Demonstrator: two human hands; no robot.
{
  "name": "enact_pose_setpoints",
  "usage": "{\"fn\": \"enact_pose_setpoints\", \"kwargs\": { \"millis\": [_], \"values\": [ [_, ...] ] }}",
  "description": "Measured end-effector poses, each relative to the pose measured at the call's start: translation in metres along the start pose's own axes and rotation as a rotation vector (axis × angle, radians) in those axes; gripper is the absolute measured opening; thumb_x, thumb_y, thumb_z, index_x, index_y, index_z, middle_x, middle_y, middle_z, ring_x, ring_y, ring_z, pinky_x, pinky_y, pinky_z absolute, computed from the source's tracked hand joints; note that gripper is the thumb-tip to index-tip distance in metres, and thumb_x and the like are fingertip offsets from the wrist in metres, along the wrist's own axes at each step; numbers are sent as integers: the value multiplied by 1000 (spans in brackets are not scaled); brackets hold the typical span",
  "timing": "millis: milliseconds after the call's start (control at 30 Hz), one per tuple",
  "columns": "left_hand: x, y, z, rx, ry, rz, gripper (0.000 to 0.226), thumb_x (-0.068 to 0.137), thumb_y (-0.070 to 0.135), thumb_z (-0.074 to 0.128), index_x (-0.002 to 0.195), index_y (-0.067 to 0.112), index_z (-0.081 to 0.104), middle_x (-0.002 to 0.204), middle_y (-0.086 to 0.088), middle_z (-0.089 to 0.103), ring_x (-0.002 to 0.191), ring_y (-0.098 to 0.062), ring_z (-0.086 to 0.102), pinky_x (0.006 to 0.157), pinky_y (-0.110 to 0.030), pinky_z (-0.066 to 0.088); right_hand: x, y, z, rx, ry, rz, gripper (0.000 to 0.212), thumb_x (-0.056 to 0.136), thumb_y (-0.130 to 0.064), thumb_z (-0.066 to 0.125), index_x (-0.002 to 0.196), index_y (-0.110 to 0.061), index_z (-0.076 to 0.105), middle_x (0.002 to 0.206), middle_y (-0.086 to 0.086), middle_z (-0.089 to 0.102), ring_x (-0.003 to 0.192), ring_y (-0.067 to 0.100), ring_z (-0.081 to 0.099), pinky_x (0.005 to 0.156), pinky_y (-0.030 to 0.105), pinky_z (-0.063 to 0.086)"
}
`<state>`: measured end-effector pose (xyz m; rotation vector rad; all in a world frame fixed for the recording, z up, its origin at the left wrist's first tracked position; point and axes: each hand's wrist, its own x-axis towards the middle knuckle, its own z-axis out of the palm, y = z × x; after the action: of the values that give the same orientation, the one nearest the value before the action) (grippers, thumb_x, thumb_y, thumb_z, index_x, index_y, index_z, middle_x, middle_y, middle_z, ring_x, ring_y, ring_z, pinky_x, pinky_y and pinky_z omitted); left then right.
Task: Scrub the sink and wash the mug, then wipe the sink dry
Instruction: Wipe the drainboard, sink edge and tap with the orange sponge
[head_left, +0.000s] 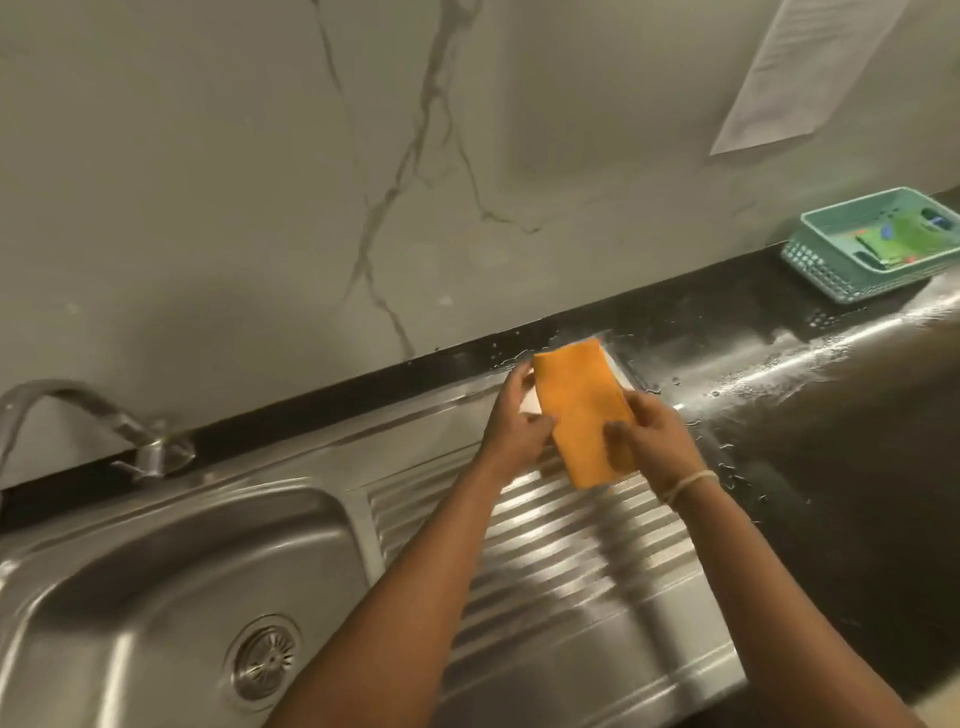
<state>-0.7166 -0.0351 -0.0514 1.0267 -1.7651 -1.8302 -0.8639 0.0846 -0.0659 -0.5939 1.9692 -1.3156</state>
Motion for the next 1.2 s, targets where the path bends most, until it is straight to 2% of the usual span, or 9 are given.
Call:
{"fn": "enact_pose_setpoints", "kwargs": {
  "millis": [133,300,400,467,533,667,933,1033,1200],
  "values": [
    [31,-2,14,58,-65,-99,93,88,8,69,153,32,7,159,-1,20,106,-8,59,91,-36,53,42,4,-9,-418,115,-15,42,86,-8,65,127,-8,61,117,15,67,106,34,63,91,42,53],
    [19,-24,2,100,-44,-133,88,89,17,70,151,34,9,160,2,18,135,-17,42,91,-24,46,53,9,-11,-1119,280,-208,27,84,-28,60,103,-11,67,97,12,69,95,32,59,78,41,50],
    [3,-36,-17,116,16,-120,80,90,19,67,149,32,15,156,1,27,133,-16,43,100,-33,47,70,15,2,-1013,47,-370,48,94,-42,55,132,-13,60,133,11,61,122,30,53,104,44,43],
    [-6,-42,-33,132,73,-118,77,90,22,67,149,29,18,152,1,34,126,-12,46,94,-27,48,83,19,15,-1006,-157,-354,64,99,-48,47,152,-13,37,159,11,33,146,31,29,120,45,24],
    [-17,-46,-50,131,121,-98,72,91,24,67,147,27,22,147,2,40,122,-8,49,88,-20,47,92,23,28,-1111,-253,-354,76,100,-57,36,159,-16,14,167,8,6,153,29,6,124,46,10],
    [-60,-56,-89,97,220,-48,61,90,18,66,141,23,32,132,3,53,112,-6,59,80,-15,51,101,38,36,-1217,-215,-388,84,98,-67,20,159,-14,-2,166,8,-11,153,27,-7,125,46,3],
    [-165,-98,-164,-75,385,-97,45,91,11,64,128,26,44,122,-1,63,112,-11,63,97,-32,49,79,46,100,-1235,-140,-430,75,98,-50,6,158,-5,9,165,17,4,153,33,4,125,48,9],
    [-185,-106,-183,-96,419,-104,46,90,9,65,129,22,45,122,-3,63,112,-12,63,97,-33,49,47,46,171,-1228,-240,-541,69,98,-42,22,156,-4,20,163,19,16,152,34,13,124,48,15],
    [-205,-103,-203,-131,486,-66,48,87,14,66,130,12,43,121,-10,63,113,-22,62,97,-35,50,-22,30,289,-1070,-404,-695,61,104,-37,20,156,-7,21,164,11,15,153,28,11,125,43,9]
  ]
}}
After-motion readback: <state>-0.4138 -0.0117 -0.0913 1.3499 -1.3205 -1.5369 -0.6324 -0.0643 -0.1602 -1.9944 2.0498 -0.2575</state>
